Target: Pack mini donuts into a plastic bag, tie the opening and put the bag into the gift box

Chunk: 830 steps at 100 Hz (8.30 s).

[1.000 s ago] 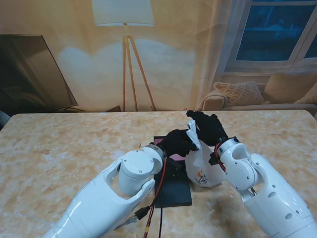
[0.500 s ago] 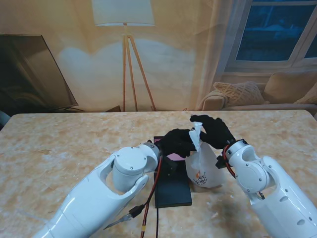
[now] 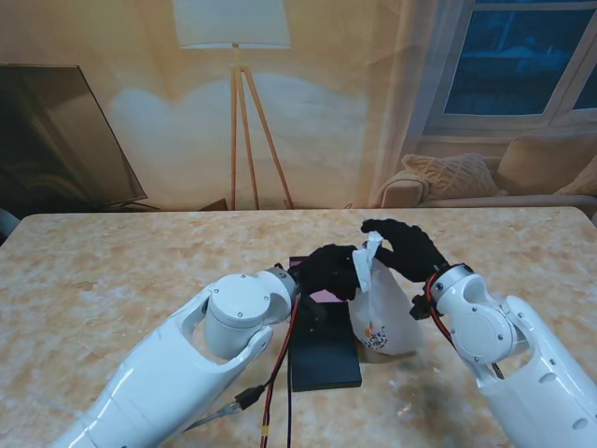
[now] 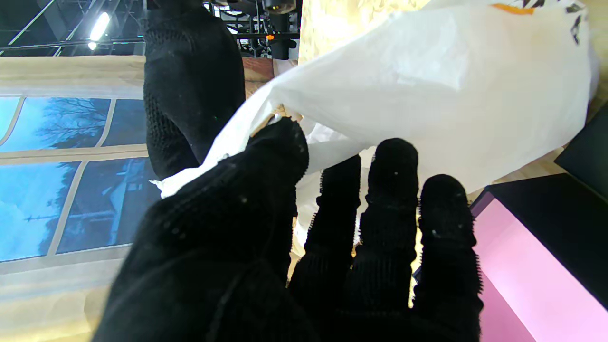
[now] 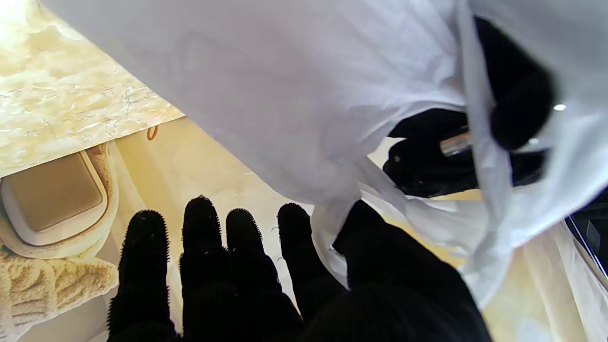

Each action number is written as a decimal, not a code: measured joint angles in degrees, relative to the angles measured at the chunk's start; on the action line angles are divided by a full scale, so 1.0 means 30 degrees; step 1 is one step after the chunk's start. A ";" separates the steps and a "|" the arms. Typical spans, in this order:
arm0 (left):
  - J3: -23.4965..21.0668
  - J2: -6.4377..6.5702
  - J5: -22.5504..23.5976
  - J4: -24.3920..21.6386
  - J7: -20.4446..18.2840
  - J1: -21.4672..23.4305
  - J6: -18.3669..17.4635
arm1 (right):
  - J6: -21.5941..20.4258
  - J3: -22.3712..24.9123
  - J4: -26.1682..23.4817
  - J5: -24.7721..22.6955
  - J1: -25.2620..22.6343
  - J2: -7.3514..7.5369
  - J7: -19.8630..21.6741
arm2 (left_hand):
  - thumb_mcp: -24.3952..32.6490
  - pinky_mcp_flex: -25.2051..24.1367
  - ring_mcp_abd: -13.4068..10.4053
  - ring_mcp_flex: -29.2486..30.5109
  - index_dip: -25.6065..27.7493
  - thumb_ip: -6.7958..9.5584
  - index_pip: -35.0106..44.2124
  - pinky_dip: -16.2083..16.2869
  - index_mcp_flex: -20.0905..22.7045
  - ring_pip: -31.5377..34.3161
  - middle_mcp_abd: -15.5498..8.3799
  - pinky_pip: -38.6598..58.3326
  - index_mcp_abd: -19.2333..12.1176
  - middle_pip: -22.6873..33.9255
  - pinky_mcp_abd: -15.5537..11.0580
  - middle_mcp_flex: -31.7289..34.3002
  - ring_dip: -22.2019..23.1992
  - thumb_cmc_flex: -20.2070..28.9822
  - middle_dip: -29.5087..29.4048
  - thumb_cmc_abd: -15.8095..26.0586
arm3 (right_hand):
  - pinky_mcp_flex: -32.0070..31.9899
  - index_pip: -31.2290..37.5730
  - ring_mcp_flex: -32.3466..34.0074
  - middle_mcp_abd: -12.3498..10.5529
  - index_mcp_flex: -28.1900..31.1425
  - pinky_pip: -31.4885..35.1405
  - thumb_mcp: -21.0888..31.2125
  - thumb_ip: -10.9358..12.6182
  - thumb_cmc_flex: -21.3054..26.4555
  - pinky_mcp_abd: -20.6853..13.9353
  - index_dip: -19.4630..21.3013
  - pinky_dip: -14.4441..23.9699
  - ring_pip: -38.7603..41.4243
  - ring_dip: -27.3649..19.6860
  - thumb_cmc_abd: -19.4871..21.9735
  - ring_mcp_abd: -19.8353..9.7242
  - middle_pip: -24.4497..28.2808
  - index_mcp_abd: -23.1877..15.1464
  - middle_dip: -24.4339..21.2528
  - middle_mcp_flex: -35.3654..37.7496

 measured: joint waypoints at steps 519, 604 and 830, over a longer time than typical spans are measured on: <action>-0.0772 0.0669 -0.0880 -0.0278 -0.1707 0.0273 -0.0206 | 0.0827 0.1911 -0.0835 0.6165 -0.0625 0.0703 0.5077 | 0.2501 0.0423 -0.0194 0.1321 0.2617 0.0766 -0.0457 -0.0218 -0.1109 0.0794 0.0026 0.0078 0.0333 -0.0601 0.0440 0.2274 -0.0147 0.0171 0.2129 0.0515 | 0.5775 1.3041 0.7376 -0.6628 0.4784 0.2620 0.3510 -0.2924 -0.2948 -0.1910 -0.2877 0.3726 1.4475 0.9757 -0.7696 -0.5895 0.7811 -0.9725 1.0002 0.7167; -0.1040 0.0472 -0.1550 -0.0534 -0.1063 0.0667 -0.0246 | 0.0263 0.1117 -0.0357 0.5802 -0.0067 0.0614 0.4415 | 0.2213 0.0485 -0.0005 0.1321 0.2643 0.0936 -0.0458 0.1589 -0.1507 0.2450 0.0026 0.1762 0.0264 -0.0357 0.0447 0.2035 0.0882 0.0343 0.2437 0.0773 | 0.6629 1.5126 0.7639 -0.7352 0.6345 0.2873 0.6594 -0.4290 -0.4892 -0.2275 0.0507 0.4449 1.5939 1.0487 -1.0623 -0.6807 0.9846 -1.2324 1.1533 0.7141; -0.0833 0.0815 0.0963 0.0057 -0.1638 0.0384 -0.0782 | -0.0452 0.3211 0.0486 0.5197 -0.0333 0.1101 0.6885 | 0.3200 0.1692 0.0239 0.1617 0.3062 0.0929 -0.0436 -0.1198 -0.1513 -0.1024 0.0294 -0.0447 0.1692 -0.0883 0.1609 0.2089 -0.1944 0.0658 0.0909 0.0456 | 0.9297 2.5496 1.2208 -0.8842 1.1289 0.3975 0.7598 -0.2955 -0.5672 -0.2167 1.3782 0.3509 1.7054 0.9665 -0.9768 -0.7449 1.1008 -1.1290 1.1521 1.1687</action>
